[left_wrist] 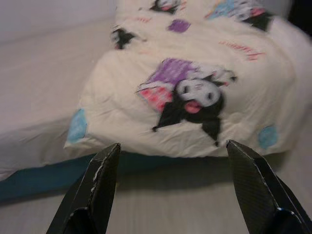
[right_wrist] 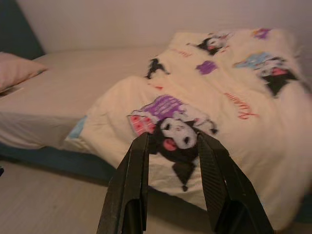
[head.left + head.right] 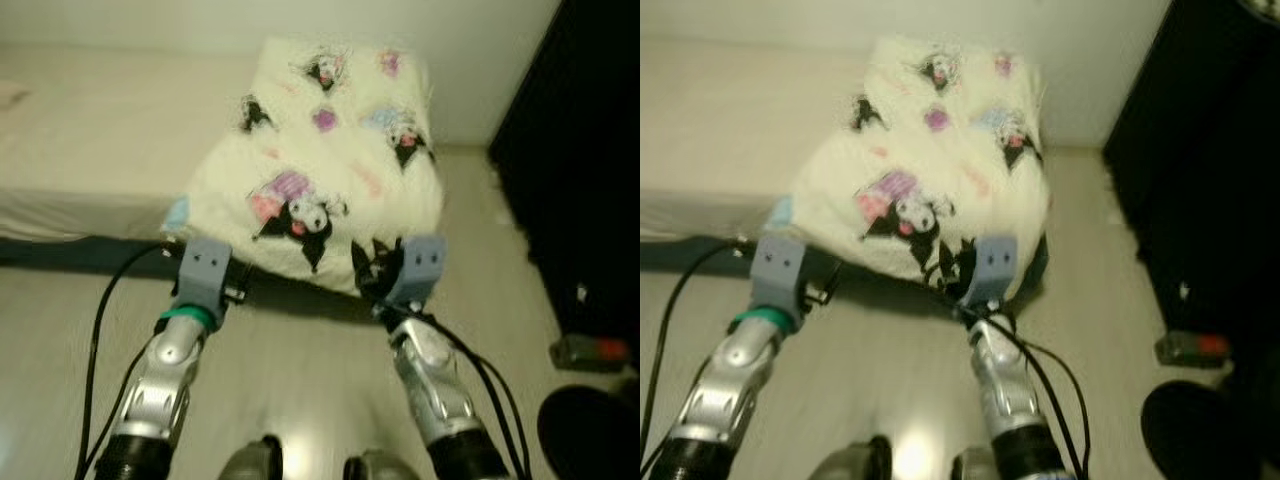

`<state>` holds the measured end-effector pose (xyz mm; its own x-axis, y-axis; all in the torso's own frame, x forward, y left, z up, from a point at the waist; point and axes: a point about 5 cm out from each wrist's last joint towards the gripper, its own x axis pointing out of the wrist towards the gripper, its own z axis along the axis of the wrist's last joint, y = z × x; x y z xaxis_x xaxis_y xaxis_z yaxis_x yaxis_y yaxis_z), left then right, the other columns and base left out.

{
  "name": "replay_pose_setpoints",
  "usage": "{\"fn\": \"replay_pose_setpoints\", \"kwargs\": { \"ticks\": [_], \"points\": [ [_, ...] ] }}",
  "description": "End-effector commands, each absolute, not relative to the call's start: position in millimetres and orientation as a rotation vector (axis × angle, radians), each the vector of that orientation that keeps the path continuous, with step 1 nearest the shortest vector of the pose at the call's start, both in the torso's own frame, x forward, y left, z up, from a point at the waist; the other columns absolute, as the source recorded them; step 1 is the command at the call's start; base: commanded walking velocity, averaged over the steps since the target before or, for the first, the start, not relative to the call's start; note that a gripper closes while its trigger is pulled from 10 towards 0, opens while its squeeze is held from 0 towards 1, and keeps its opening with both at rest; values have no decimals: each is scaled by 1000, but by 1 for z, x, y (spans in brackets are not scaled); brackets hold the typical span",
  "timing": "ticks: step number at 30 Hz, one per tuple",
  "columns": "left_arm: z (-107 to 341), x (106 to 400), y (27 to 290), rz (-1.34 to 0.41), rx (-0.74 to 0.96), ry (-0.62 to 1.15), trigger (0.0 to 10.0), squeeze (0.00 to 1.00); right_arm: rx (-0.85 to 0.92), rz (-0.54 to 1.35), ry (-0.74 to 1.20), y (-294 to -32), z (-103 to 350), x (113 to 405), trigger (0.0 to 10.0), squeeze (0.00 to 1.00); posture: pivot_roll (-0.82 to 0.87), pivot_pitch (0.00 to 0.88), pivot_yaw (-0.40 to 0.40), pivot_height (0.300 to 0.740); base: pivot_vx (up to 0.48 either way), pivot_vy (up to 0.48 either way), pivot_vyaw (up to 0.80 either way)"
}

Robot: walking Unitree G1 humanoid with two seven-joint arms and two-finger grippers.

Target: Clean up the room

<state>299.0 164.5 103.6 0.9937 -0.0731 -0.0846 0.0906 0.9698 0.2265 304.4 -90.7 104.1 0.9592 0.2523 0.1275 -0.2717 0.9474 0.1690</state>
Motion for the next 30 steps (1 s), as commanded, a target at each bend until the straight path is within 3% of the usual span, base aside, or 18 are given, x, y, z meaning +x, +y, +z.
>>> {"fn": "replay_pose_setpoints", "kwargs": {
  "ticks": [1,13,30],
  "points": [
    [102,298,163,-98,250,79,10000,0,189,258,-93,-93,100,303,10000,0,-20,81,19,740,480,0,0],
    [101,298,162,-95,245,82,10000,0,187,261,-92,-93,100,303,10000,0,-20,80,17,740,468,0,0],
    [98,298,162,-91,221,103,10000,0,186,265,-92,-92,100,303,10000,0,-22,79,20,740,0,0,0]
  ]
}}
